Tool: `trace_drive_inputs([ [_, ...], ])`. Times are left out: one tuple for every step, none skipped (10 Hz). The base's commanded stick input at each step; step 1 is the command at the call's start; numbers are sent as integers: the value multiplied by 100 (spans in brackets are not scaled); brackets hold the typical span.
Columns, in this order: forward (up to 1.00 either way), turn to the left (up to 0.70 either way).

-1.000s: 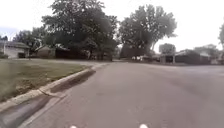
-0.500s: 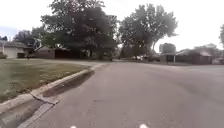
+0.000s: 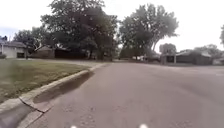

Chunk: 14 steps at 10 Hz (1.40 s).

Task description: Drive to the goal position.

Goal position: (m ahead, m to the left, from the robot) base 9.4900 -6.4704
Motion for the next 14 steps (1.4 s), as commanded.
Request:
trace_drive_inputs([
  [50, -21],
  [50, -23],
  [50, 0],
  [50, 0],
  [50, 0],
  [50, 0],
  [50, 0],
  [50, 0],
  [50, 0],
  [50, 0],
  [50, 0],
  [50, 0],
  [50, 0],
  [50, 0],
])
